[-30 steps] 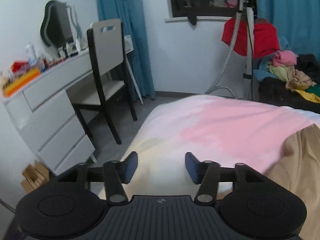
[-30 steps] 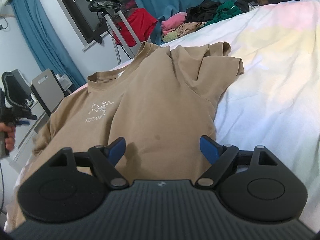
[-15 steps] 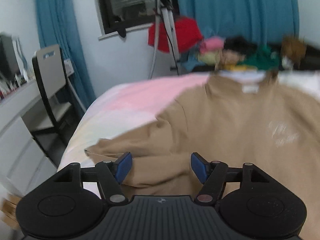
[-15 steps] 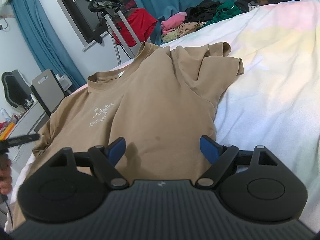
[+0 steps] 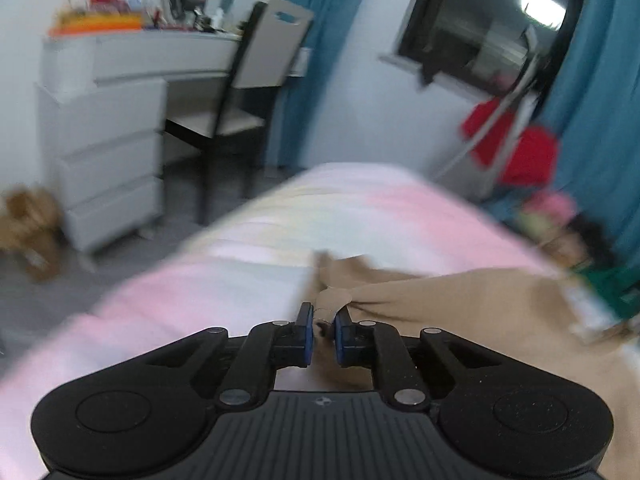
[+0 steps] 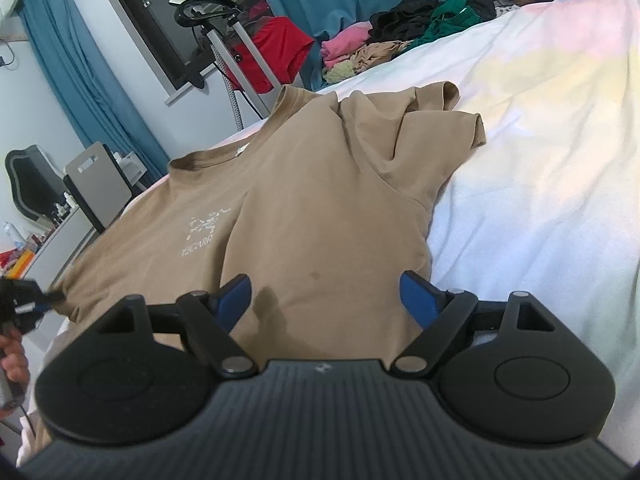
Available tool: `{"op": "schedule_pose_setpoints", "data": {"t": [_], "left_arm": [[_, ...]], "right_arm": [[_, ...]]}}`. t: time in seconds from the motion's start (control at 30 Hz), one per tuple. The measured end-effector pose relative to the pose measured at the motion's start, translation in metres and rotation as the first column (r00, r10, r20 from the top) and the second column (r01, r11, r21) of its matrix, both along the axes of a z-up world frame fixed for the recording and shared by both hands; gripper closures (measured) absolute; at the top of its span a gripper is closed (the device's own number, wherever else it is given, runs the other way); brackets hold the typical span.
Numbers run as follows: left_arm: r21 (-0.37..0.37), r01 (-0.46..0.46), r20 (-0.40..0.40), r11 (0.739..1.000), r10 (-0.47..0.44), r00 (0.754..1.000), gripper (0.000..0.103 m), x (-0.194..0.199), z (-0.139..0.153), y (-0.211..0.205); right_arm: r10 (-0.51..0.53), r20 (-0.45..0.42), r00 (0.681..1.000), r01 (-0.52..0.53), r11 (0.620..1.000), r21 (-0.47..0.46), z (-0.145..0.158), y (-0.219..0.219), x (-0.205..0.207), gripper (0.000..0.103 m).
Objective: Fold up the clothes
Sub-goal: 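Open the left gripper and move it over the shirt, then grasp the tan T-shirt edge with the right gripper and pull it flat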
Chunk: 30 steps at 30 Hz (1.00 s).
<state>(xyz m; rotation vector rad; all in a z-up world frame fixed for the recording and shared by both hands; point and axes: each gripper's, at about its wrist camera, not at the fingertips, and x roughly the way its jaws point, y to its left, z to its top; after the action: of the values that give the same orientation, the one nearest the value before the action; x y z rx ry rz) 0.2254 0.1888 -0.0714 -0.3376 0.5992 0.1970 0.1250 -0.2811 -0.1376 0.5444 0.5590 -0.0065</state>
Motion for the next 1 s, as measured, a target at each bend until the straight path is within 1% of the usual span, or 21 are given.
{"op": "schedule_pose_setpoints", "data": {"t": [0.03, 0.07, 0.17, 0.2, 0.23, 0.27, 0.33, 0.37, 0.43, 0.53, 0.6, 0.63, 0.67, 0.7, 0.73, 0.8, 0.83, 0.9, 0.97, 1.0], "left_arm": [[0.028, 0.006, -0.007, 1.0, -0.006, 1.0, 0.083, -0.005, 0.002, -0.004], [0.056, 0.013, -0.014, 0.998, -0.012, 1.0, 0.081, -0.009, 0.005, -0.007], [0.138, 0.033, -0.036, 0.99, -0.028, 0.999, 0.063, -0.023, 0.011, -0.018], [0.165, 0.04, -0.044, 0.985, -0.033, 0.998, 0.052, -0.028, 0.014, -0.022], [0.193, 0.047, -0.052, 0.98, -0.038, 0.998, 0.048, -0.033, 0.016, -0.025], [0.219, 0.054, -0.06, 0.974, -0.042, 0.997, 0.047, -0.037, 0.018, -0.029], [0.272, 0.069, -0.076, 0.96, -0.05, 0.996, 0.037, -0.047, 0.023, -0.036], [0.264, 0.082, -0.065, 0.961, -0.066, 0.996, 0.035, -0.059, 0.031, -0.041], [0.237, 0.106, -0.035, 0.966, -0.1, 0.994, 0.02, -0.086, 0.046, -0.051], [0.16, 0.138, -0.002, 0.977, -0.139, 0.99, 0.019, -0.133, 0.064, -0.068], [0.133, 0.16, 0.004, 0.978, -0.162, 0.987, 0.017, -0.155, 0.071, -0.082], [0.122, 0.163, 0.013, 0.979, -0.165, 0.986, 0.011, -0.167, 0.074, -0.089], [0.112, 0.165, 0.021, 0.98, -0.169, 0.985, 0.008, -0.178, 0.076, -0.096], [0.101, 0.168, 0.029, 0.981, -0.172, 0.985, 0.006, -0.19, 0.079, -0.103], [0.092, 0.176, 0.027, 0.98, -0.179, 0.983, 0.006, -0.197, 0.077, -0.109], [0.074, 0.192, 0.021, 0.979, -0.194, 0.981, 0.006, -0.211, 0.074, -0.119], [0.077, 0.205, 0.022, 0.976, -0.207, 0.978, 0.006, -0.216, 0.071, -0.124], [0.083, 0.231, 0.025, 0.969, -0.234, 0.972, 0.006, -0.224, 0.065, -0.135], [0.096, 0.237, 0.003, 0.967, -0.238, 0.971, 0.006, -0.218, 0.056, -0.14], [0.096, 0.24, -0.008, 0.966, -0.24, 0.971, 0.006, -0.214, 0.052, -0.141]], "right_arm": [[-0.001, 0.0, 1.0, 0.001, 1.0, 0.003, 0.0, -0.001, 0.0, 0.02], [-0.001, 0.0, 1.0, 0.001, 1.0, 0.005, 0.0, -0.001, 0.0, 0.02], [-0.003, 0.001, 1.0, 0.003, 1.0, 0.012, 0.002, -0.003, -0.001, 0.021], [-0.004, 0.003, 1.0, 0.004, 1.0, 0.012, 0.003, -0.003, -0.001, 0.021], [-0.005, 0.006, 1.0, 0.005, 1.0, 0.011, 0.004, -0.004, -0.002, 0.021], [-0.005, 0.009, 1.0, 0.005, 1.0, 0.01, 0.005, -0.005, -0.002, 0.021], [-0.01, 0.02, 1.0, 0.01, 1.0, 0.007, 0.009, -0.007, -0.004, 0.021], [-0.013, 0.027, 1.0, 0.013, 1.0, 0.008, 0.011, -0.009, -0.005, 0.021], [-0.019, 0.044, 0.999, 0.019, 1.0, 0.014, 0.016, -0.013, -0.008, 0.021], [-0.034, 0.079, 0.996, 0.031, 0.999, 0.03, 0.027, -0.021, -0.013, 0.021], [-0.049, 0.096, 0.994, 0.043, 0.997, 0.06, 0.034, -0.032, -0.017, 0.02], [-0.054, 0.103, 0.993, 0.045, 0.995, 0.089, 0.037, -0.039, -0.017, 0.02], [-0.059, 0.107, 0.992, 0.046, 0.992, 0.12, 0.039, -0.045, -0.016, 0.02], [-0.065, 0.109, 0.992, 0.047, 0.986, 0.159, 0.04, -0.054, -0.014, 0.02], [-0.07, 0.109, 0.992, 0.048, 0.98, 0.192, 0.039, -0.062, -0.011, 0.02], [-0.075, 0.092, 0.993, 0.049, 0.965, 0.257, 0.033, -0.077, 0.0, 0.02], [-0.076, 0.073, 0.994, 0.051, 0.956, 0.288, 0.028, -0.085, 0.006, 0.02], [-0.107, 0.021, 0.994, 0.093, 0.936, 0.34, 0.013, -0.101, 0.018, 0.021], [-0.135, -0.013, 0.991, 0.129, 0.905, 0.405, -0.005, -0.116, 0.029, 0.023], [-0.145, -0.025, 0.989, 0.142, 0.888, 0.438, -0.014, -0.121, 0.035, 0.026]]}}
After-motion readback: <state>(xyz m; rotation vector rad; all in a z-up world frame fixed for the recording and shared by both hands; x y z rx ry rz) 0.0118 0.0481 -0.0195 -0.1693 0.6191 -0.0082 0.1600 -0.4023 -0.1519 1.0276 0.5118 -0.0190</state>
